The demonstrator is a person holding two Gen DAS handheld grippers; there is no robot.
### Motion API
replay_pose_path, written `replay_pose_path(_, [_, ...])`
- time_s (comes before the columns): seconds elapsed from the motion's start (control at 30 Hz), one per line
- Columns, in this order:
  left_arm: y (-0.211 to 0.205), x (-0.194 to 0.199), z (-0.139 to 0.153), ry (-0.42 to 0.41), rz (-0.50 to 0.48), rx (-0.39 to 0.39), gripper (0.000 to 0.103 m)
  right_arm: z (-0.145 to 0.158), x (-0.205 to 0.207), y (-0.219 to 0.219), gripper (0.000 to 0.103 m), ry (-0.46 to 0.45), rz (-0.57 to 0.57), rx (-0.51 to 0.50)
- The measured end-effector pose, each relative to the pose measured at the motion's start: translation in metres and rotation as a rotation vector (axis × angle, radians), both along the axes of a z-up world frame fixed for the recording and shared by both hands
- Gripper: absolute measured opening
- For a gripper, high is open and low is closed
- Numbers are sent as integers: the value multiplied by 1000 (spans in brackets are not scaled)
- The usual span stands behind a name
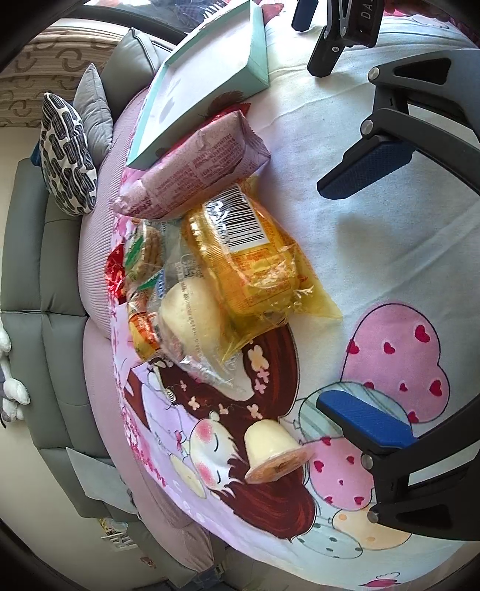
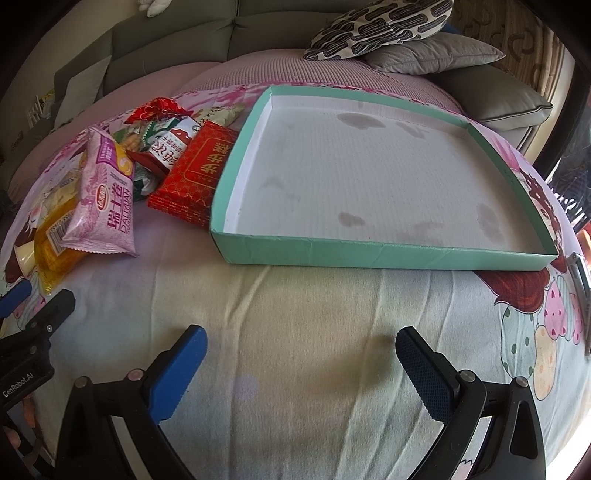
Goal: Organize snacks
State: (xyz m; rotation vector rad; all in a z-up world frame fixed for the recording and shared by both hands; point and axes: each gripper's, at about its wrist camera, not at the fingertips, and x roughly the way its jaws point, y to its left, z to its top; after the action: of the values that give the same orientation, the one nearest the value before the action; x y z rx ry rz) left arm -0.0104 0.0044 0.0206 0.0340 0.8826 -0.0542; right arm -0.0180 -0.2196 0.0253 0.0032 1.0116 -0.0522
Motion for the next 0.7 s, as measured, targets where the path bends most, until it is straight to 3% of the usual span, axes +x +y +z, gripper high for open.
replay_pose_path(0.2, [31,-1,33,-62,57,-56,103,37,-1,20,103,-175,90,49])
replay_pose_path(0.37, [64,7,44,-36,127,-51,103,60,7,50,102,-239,188,97])
replay_pose_path(0.53, [92,21,40,12,173,-43,99,64,26,76,88,-218,258,139])
replay_pose_path(0.67, [105,31,30,57,201,-79,98,59,40,91,75,-187,310,163])
replay_pose_path(0.7, [107,33,27,65,205,-91,93,56,44,95,73,-176,318,157])
